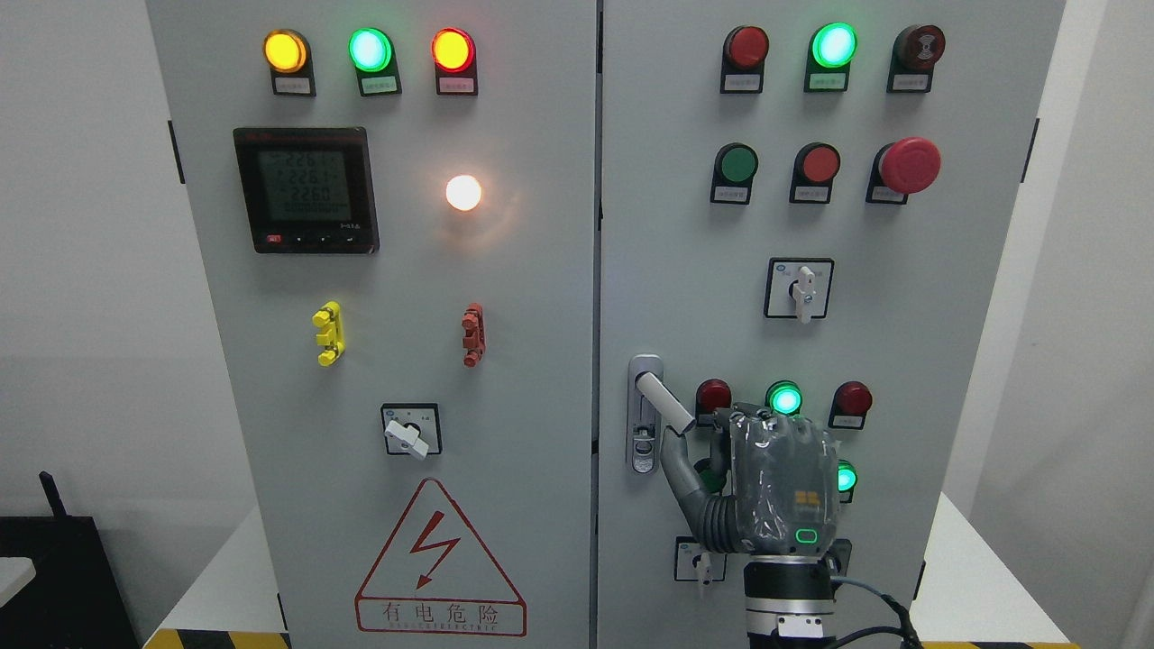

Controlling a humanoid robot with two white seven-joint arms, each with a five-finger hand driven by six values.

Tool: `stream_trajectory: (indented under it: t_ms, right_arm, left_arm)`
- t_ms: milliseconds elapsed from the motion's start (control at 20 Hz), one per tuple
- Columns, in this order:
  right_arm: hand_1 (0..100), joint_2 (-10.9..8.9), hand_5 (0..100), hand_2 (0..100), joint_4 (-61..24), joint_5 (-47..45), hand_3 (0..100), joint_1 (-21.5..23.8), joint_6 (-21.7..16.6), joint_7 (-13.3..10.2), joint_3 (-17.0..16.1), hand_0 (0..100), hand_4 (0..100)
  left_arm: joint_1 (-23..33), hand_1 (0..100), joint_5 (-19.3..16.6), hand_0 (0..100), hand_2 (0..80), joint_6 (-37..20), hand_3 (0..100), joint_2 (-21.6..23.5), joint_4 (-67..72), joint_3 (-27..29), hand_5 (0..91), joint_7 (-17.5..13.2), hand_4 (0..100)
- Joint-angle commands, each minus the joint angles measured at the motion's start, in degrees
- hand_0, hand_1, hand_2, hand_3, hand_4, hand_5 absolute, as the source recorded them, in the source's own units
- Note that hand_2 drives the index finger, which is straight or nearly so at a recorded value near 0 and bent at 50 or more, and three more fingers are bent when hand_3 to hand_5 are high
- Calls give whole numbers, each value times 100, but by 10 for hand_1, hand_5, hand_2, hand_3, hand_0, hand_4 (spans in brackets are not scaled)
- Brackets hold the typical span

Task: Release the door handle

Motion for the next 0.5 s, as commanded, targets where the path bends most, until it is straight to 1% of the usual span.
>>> stream_trajectory:
  t_ms: [0,250,450]
  right_arm:
    - [518,-2,959,1000,-10,3,1000,-41,-3,4,-118,481,1000]
    - [515,-11,960,1000,-2,3,1000,-50,-3,13,-127,486,1000]
    - [515,-29,960,1000,-2,11,1000,-76,-3,22,-197,489,1000]
  left_arm:
    - [0,389,0,120,0,-2,0,0,-88,-70,0,-4,0]
    - [0,389,0,120,0,-2,0,0,-88,-70,0,-4,0]
    - [0,389,0,120,0,-2,0,0,-88,-70,0,-4,0]
